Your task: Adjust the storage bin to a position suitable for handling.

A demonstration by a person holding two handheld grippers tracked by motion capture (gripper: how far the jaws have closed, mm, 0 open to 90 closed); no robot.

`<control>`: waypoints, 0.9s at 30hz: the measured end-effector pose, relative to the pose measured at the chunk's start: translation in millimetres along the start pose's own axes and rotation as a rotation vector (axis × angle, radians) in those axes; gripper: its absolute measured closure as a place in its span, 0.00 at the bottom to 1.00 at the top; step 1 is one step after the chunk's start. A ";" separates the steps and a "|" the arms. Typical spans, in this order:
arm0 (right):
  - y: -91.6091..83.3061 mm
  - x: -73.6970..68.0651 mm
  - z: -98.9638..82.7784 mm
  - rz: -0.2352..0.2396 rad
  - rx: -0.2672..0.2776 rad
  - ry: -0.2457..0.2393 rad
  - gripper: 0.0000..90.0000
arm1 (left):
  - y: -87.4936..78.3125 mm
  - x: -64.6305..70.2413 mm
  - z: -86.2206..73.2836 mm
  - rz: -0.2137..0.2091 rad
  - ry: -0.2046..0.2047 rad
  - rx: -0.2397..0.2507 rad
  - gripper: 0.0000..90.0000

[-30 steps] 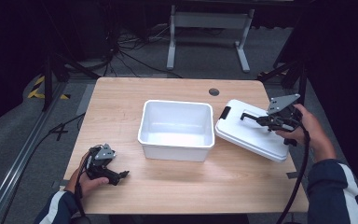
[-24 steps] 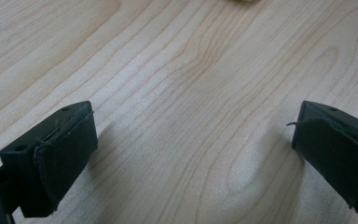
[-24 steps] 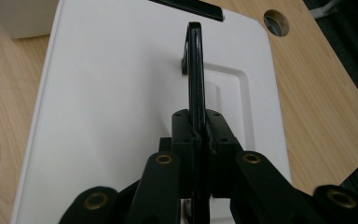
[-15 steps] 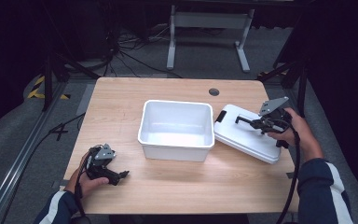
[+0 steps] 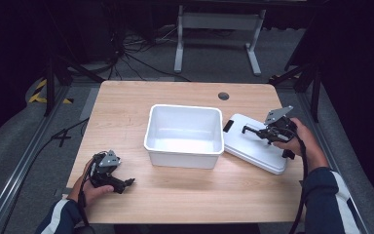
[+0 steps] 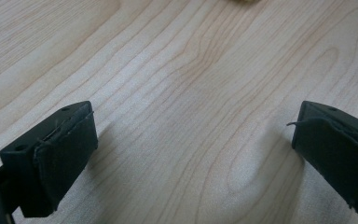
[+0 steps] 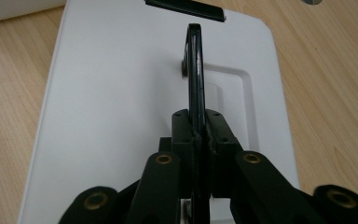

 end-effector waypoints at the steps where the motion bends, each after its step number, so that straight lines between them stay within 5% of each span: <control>1: 1.3 0.0 -0.6 0.001 -0.004 -0.002 0.94 | 0.0 0.1 0.0 -0.001 -0.001 -0.001 0.01; 16: 11.6 0.7 -9.2 0.019 -0.001 0.027 0.93 | -0.1 0.0 0.0 0.000 0.000 -0.001 0.01; 27: 3.9 -1.0 -10.4 0.006 0.016 0.037 0.82 | 0.0 0.1 -0.1 -0.002 -0.001 0.000 0.01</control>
Point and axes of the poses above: each handheld gripper's, and its own axes: y roughly forward along the jaws, z roughly out of its top, x roughly to its right, the point moved 3 cm from there along y, roughly forward along the jaws, and after that the axes turned 12 degrees about z, right-handed, at the moved point
